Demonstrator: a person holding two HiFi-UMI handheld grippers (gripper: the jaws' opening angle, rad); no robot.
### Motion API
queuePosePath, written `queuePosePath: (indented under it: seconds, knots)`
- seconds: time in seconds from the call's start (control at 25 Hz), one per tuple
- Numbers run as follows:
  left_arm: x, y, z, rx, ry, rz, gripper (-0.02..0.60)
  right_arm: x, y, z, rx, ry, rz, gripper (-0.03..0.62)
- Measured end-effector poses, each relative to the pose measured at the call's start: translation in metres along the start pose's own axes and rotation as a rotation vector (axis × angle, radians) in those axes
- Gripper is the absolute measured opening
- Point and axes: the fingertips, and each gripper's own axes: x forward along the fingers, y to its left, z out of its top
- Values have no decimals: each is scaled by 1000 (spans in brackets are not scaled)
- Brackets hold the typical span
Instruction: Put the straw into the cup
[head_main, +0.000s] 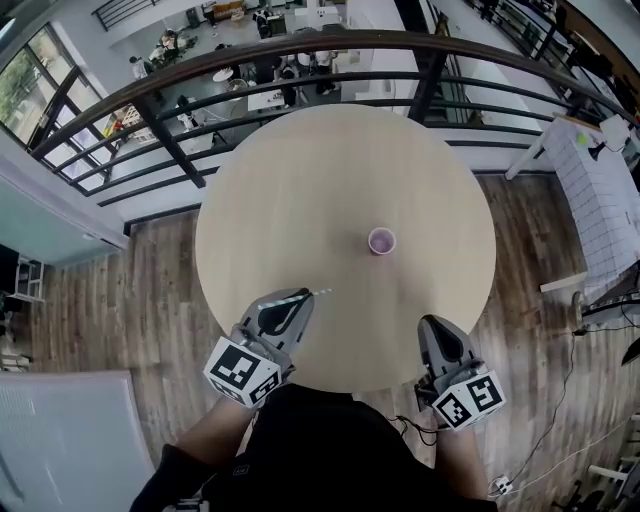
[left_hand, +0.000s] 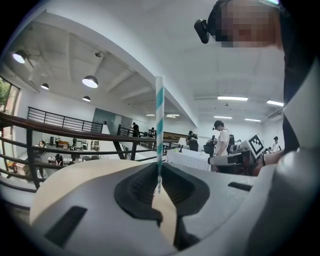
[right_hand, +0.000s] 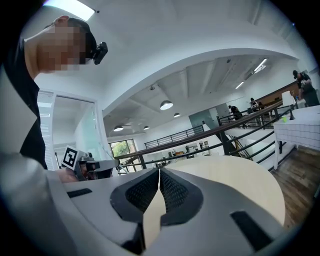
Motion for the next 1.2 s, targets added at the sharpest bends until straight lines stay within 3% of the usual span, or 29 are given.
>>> queuePosePath:
  seconds: [0.48, 0.76, 0.96, 1.2]
  knots:
    - [46, 63, -8, -29, 39, -50, 28, 79, -23, 0, 36, 38, -40, 23]
    - [87, 62, -15, -27, 71, -79, 28, 94, -53, -17, 78, 70, -45, 23]
    - [95, 64, -32, -38, 98, -84, 28, 100, -50, -38, 94, 103, -26, 23]
    - [152, 61, -56, -46, 147, -103, 28, 110, -92, -56, 137, 133, -23, 23]
